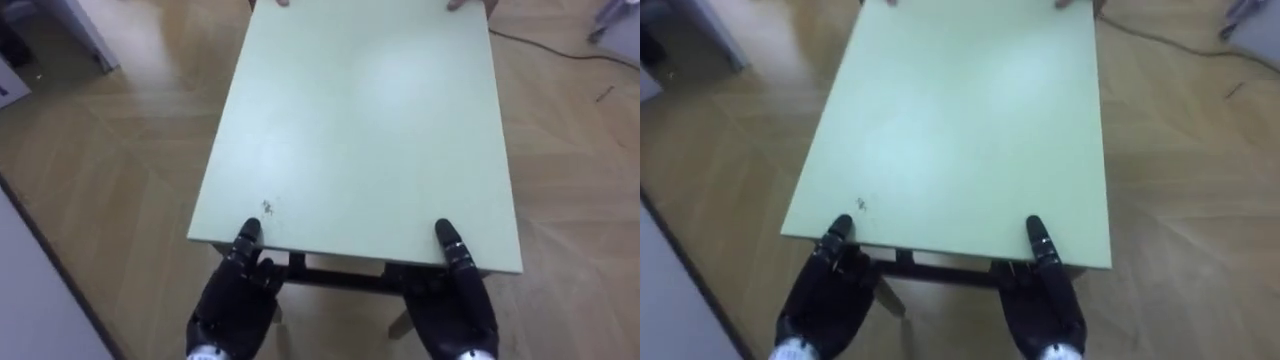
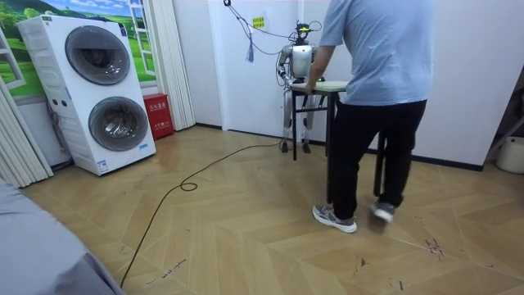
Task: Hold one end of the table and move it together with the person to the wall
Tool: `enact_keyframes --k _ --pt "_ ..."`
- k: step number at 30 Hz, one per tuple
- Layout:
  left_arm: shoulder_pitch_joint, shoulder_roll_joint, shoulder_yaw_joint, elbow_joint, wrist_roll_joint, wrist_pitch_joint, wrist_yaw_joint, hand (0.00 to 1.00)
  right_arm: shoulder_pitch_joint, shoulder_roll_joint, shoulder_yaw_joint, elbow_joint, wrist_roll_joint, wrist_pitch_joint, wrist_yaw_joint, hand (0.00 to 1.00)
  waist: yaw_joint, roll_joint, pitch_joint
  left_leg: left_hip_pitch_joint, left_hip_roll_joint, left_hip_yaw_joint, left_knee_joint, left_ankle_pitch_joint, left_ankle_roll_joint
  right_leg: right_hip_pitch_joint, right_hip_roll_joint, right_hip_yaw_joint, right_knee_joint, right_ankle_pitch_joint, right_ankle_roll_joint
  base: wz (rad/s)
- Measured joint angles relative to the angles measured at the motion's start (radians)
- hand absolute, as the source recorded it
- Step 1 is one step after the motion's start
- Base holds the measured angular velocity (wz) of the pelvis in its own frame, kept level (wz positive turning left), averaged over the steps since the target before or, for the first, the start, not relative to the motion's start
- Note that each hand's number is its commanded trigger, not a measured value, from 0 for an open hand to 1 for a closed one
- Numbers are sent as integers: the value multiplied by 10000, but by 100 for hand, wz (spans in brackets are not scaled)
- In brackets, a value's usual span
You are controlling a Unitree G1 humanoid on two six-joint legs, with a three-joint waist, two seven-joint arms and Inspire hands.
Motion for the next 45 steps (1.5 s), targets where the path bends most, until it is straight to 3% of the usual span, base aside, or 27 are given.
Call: enact_keyframes --k 4,8,10,11,12,13,16,17,19,20,21,22,23,24,31,33,34,36,37,39,45 --pt "46 45 21 -1 -1 -4 5 100 46 -25 90 1 21 3 20 100 -194 -31 -16 -303 -89 -229 41 197 -8 59 1 -261 27 0 0 76" --pt "129 48 -33 1 -46 -4 9 100 139 -30 -6 11 -16 25 23 100 -347 -32 -14 -474 -333 -852 91 454 -52 367 46 -492 32 -73 -124 87" --pt "38 36 -116 1 -36 26 20 100 139 -36 -166 11 -4 35 24 100 -578 -14 -8 -722 -353 -454 158 651 32 351 97 -544 146 -121 -203 129" --pt "36 28 -156 -1 -24 58 27 100 146 -48 -232 15 11 54 24 100 -722 -1 -2 -810 -235 81 173 732 116 299 143 -481 376 -237 -385 108" --pt "16 13 -212 -2 -65 62 47 100 141 -42 -297 14 9 61 23 100 -730 3 1 -912 -187 249 234 800 138 327 181 -373 319 -349 -526 94" --pt "6 -8 -219 -7 -81 63 56 100 98 -51 -329 12 6 64 23 100 -700 7 -1 -995 -265 267 244 851 135 374 198 -327 183 -361 -536 68" --pt "-197 -175 -220 -39 -96 92 105 100 -273 -166 -440 5 -3 21 -13 100 -822 176 -11 -1302 -259 919 -265 1466 171 469 227 -1058 -363 -279 -389 77" --pt "-248 -166 -209 -43 -96 88 105 100 -364 -236 -431 5 3 31 -51 100 -918 194 -17 -1306 -146 1422 -448 1645 182 472 132 -1426 -367 -279 -389 65" --pt "-225 -110 -162 -42 -95 73 98 100 -487 -268 -426 0 8 156 -170 100 -912 192 -11 -1461 215 2295 370 1187 98 535 60 -1853 -396 -294 -390 39" --pt "-215 -32 -161 -41 -115 79 84 100 -500 -273 -419 -1 22 224 -218 100 -854 225 6 -1534 614 2983 1644 400 153 578 78 -1990 -279 -351 -374 25" --pt "-236 -46 -155 -37 -123 81 88 100 -496 -277 -407 -14 68 241 -220 100 -752 322 13 -1529 823 3045 1918 10 71 522 164 -2011 5 -460 -305 23" --pt "-246 -59 -150 -35 -119 84 89 100 -499 -283 -421 -26 69 242 -220 100 -701 372 12 -1521 809 3037 1772 -55 181 448 197 -1998 132 -499 -280 29" --pt "-275 -4 -144 -35 -109 88 84 100 -512 -212 -447 -32 44 238 -223 100 -687 330 23 -1450 662 2915 1290 9 444 227 186 -1957 301 -547 -235 26" --pt "-268 -12 -134 -22 -112 93 102 100 -536 -234 -442 -35 -19 244 -230 100 -623 282 23 -1357 501 2912 875 238 543 62 108 -1920 397 -535 -228 27" --pt "-56 -105 -104 -25 -143 208 405 100 -569 -346 -319 15 -69 271 -487 100 -123 309 23 -1203 79 2642 462 479 836 66 -194 -1891 663 -444 -92 18" --pt "-56 -65 -103 -28 -210 210 489 100 -573 -330 -349 44 -22 424 -590 100 -6 317 24 -1198 10 2353 478 491 921 -205 -326 -1569 1303 -498 -16 35" --pt "-58 -61 -101 -29 -215 210 501 100 -570 -326 -348 43 -21 443 -611 100 0 324 25 -1198 -16 2245 487 492 943 -297 -323 -1359 1421 -588 64 38" --pt "-61 1 -127 -28 -218 205 539 100 -557 -326 -354 46 -22 464 -680 100 -18 363 33 -1192 -154 1875 396 497 997 -986 -361 -571 1349 -690 40 46" --pt "-60 19 -140 -28 -218 208 549 100 -516 -324 -355 45 -22 464 -682 100 -86 359 31 -1163 -240 1729 384 516 1007 -1159 -352 -410 1230 -674 27 76" --pt "-47 102 -219 -18 -209 306 710 100 -277 -288 -376 45 -14 439 -691 100 -383 329 -3 -949 -491 1179 297 642 993 -1336 -336 53 1114 -140 -32 85" --pt "-42 57 -222 29 -196 314 855 100 -287 -280 -318 107 -3 403 -828 100 -395 198 46 -570 -568 965 -1 681 941 -575 -272 -280 506 -78 -28 24"
